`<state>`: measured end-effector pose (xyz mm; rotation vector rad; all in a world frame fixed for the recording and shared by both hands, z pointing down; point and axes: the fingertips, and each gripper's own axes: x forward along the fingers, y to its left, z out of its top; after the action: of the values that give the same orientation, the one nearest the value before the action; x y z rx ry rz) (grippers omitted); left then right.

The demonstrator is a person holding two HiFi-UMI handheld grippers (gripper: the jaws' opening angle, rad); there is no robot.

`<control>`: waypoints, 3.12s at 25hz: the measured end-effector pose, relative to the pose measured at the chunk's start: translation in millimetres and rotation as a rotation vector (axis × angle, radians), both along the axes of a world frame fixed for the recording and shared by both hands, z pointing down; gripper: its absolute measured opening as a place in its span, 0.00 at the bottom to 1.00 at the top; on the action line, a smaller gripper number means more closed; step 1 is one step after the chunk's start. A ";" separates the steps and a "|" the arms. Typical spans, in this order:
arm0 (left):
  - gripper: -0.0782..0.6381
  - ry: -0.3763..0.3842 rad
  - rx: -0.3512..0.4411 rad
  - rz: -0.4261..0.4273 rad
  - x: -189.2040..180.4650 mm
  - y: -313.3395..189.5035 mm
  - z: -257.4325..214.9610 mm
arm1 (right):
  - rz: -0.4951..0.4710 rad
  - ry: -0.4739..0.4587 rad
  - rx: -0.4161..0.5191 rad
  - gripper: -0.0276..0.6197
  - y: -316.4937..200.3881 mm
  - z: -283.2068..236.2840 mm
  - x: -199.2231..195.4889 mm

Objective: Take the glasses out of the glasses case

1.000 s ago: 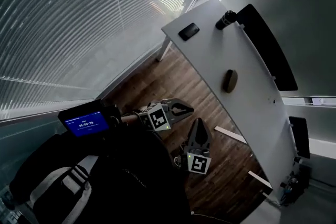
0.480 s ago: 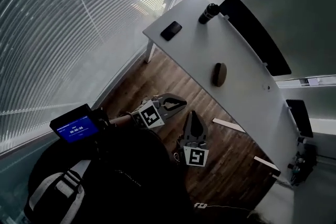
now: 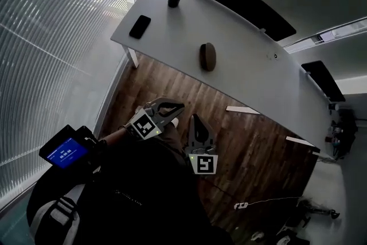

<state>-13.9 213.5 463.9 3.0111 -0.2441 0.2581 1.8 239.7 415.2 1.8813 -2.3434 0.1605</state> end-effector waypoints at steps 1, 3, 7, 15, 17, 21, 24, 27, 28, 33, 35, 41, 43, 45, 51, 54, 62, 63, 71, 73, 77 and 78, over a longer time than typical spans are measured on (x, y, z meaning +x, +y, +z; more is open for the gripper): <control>0.12 -0.010 -0.002 0.001 14.9 -0.7 2.4 | 0.001 -0.002 -0.001 0.05 -0.9 3.0 16.4; 0.12 -0.025 -0.003 0.002 31.6 -2.1 5.5 | 0.005 -0.008 0.006 0.05 -4.2 4.2 37.1; 0.12 -0.055 0.001 0.001 50.4 -7.8 9.5 | 0.009 -0.008 0.024 0.05 -16.3 0.6 68.8; 0.12 -0.161 0.046 -0.005 110.4 -6.1 25.2 | 0.081 -0.069 -0.017 0.05 -20.1 19.8 182.2; 0.12 -0.210 0.063 0.006 112.5 0.3 40.1 | 0.093 -0.116 -0.034 0.05 -19.7 27.7 198.3; 0.12 -0.263 0.048 -0.016 117.5 1.7 59.2 | 0.041 -0.063 -0.089 0.05 -26.8 50.1 220.5; 0.12 -0.269 0.057 -0.036 119.6 -8.4 62.9 | 0.014 -0.074 -0.095 0.05 -32.6 57.9 224.6; 0.12 -0.258 0.073 -0.065 126.7 -26.7 61.6 | -0.025 -0.051 -0.134 0.05 -42.8 71.7 222.2; 0.12 -0.261 0.080 -0.071 128.9 -34.7 62.2 | -0.044 -0.030 -0.150 0.05 -48.5 76.7 220.9; 0.12 -0.228 0.091 -0.090 141.9 -88.3 61.2 | -0.094 0.009 -0.173 0.06 -95.7 76.1 216.1; 0.12 -0.211 0.098 -0.100 149.7 -115.9 57.2 | -0.103 0.041 -0.188 0.06 -118.6 73.7 215.7; 0.12 -0.199 0.176 -0.123 158.7 -186.0 46.6 | -0.138 0.106 -0.228 0.06 -182.4 65.6 204.7; 0.12 -0.206 0.180 -0.120 156.3 -203.0 52.6 | -0.132 0.124 -0.255 0.06 -200.5 70.2 203.6; 0.12 -0.235 0.191 -0.108 150.0 -217.4 67.0 | -0.125 0.146 -0.286 0.06 -217.1 77.8 199.2; 0.12 -0.328 0.162 -0.047 128.0 -250.4 136.8 | -0.105 0.237 -0.404 0.06 -266.0 125.7 176.9; 0.12 -0.346 0.133 -0.002 134.8 -242.7 151.4 | -0.066 0.250 -0.462 0.06 -267.0 151.6 186.2; 0.12 -0.338 0.041 0.011 128.6 -279.8 183.6 | 0.030 0.330 -0.490 0.06 -289.5 174.2 176.4; 0.12 -0.333 0.015 0.008 130.4 -281.7 189.4 | 0.030 0.348 -0.491 0.06 -289.6 175.0 176.3; 0.12 -0.378 -0.026 0.045 158.0 -287.7 232.4 | 0.030 0.343 -0.553 0.06 -294.1 198.7 182.9; 0.12 -0.410 -0.012 0.072 163.2 -284.1 248.3 | 0.018 0.346 -0.559 0.06 -291.2 210.6 182.6; 0.12 -0.460 0.001 0.125 167.0 -272.9 262.2 | -0.003 0.361 -0.593 0.06 -286.9 223.8 182.3; 0.12 -0.465 0.027 0.136 168.4 -272.9 260.7 | 0.000 0.362 -0.592 0.06 -289.7 222.5 182.9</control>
<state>154.5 -59.4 724.6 2.9526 -0.0783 0.9750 184.7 -50.0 637.7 1.4728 -1.7955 0.4214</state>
